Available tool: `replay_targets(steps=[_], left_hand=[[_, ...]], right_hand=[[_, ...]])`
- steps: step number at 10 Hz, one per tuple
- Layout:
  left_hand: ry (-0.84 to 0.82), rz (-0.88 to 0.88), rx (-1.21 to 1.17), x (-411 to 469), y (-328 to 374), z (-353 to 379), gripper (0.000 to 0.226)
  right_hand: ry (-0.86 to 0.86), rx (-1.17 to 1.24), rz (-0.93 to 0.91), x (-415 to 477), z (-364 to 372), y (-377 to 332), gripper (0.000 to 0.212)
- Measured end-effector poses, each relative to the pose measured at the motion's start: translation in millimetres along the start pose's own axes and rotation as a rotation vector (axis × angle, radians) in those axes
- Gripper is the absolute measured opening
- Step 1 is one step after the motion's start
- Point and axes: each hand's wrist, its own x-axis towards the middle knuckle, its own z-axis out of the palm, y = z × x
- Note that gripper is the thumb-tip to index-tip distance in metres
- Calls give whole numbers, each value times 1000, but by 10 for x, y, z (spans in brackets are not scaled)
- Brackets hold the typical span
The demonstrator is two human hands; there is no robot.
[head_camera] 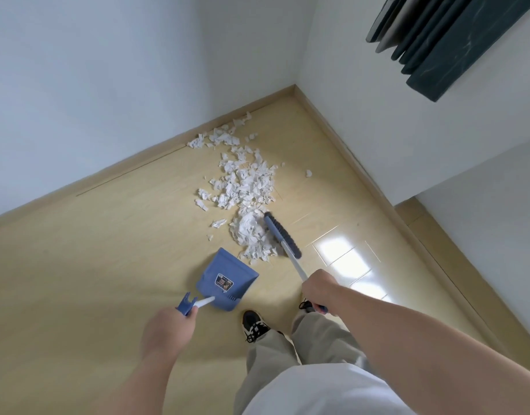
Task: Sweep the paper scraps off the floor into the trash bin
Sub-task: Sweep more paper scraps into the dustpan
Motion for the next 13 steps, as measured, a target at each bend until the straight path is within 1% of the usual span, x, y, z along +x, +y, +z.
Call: replay_targets(steps=[1, 2, 3, 4, 6, 7, 8, 9, 10, 11, 12, 13], left_hand=[[-1, 2, -33, -30, 104, 36, 48], [7, 24, -69, -65, 265, 83, 46], [13, 53, -82, -91, 431, 115, 43], [24, 67, -71, -62, 509, 124, 41], [31, 62, -96, -16, 516, 115, 38], [41, 61, -102, -11, 516, 133, 42], [46, 63, -125, -27, 535, 157, 45], [51, 31, -175, -59, 575, 170, 45], [43, -1, -198, -67, 610, 174, 44], [38, -15, -174, -62, 602, 154, 41], [25, -9, -151, -69, 511, 128, 40], [22, -17, -147, -81, 355, 112, 42]], right_hand=[[-11, -71, -46, -92, 67, 5, 18], [36, 12, -142, -185, -17, 34, 18], [-8, -36, -142, -309, -159, 41, 11], [-61, -59, -81, -403, -334, 131, 20], [-50, 106, -51, -592, -687, 266, 10], [-33, 206, -21, -618, -760, 268, 9], [8, 265, -31, -599, -734, 302, 18], [67, 333, -134, -478, -691, 330, 23], [100, 443, -158, -397, -643, 332, 24], [70, 545, -135, -287, -529, 297, 21], [48, 618, -105, -225, -359, 240, 6], [-46, 741, -6, -203, -212, 187, 11]])
